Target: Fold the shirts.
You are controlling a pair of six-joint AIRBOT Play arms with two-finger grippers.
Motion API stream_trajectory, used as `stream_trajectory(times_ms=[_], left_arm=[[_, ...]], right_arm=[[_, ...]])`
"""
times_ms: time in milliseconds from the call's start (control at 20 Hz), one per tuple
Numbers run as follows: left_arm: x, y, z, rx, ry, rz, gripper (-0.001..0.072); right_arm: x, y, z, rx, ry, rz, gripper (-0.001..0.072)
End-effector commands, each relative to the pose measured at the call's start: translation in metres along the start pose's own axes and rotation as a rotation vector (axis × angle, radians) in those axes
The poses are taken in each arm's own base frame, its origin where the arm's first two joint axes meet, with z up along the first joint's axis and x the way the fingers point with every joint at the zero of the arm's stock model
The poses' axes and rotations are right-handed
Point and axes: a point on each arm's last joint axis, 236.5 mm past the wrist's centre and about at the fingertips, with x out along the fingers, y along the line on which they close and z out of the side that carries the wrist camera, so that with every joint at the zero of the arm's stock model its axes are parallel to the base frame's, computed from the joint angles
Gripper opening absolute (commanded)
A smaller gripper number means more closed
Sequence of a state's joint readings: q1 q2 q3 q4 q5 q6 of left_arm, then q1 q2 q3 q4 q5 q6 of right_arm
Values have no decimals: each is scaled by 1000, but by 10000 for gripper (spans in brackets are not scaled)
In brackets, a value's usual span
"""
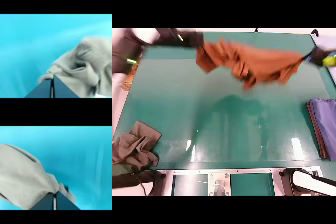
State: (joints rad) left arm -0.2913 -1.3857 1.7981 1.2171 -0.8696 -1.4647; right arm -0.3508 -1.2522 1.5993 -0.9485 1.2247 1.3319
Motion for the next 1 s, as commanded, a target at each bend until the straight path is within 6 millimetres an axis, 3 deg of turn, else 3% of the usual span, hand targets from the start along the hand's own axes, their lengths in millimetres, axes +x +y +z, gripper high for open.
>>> stream_trajectory(times_ms=[0,100,200,300,450,550,700,950], left_arm=[[-171,-38,111,172,-340,69,25],[-233,-55,124,204,-425,75,25],[-255,-61,110,212,-392,71,25],[-241,-56,77,196,-247,70,25],[-198,-38,23,150,-44,80,25],[-168,-25,-9,125,45,88,25],[-124,-3,-59,89,149,107,25],[-59,31,-139,46,243,141,25]], right_arm=[[-110,64,63,-148,-260,6,15],[-154,95,70,-215,-354,6,15],[-179,115,65,-250,-400,14,15],[-189,127,54,-269,-390,31,15],[-181,140,29,-286,-290,102,15],[-165,137,16,-258,-231,140,15],[-119,107,-15,-175,-95,154,16],[4,41,-104,24,120,157,16]])
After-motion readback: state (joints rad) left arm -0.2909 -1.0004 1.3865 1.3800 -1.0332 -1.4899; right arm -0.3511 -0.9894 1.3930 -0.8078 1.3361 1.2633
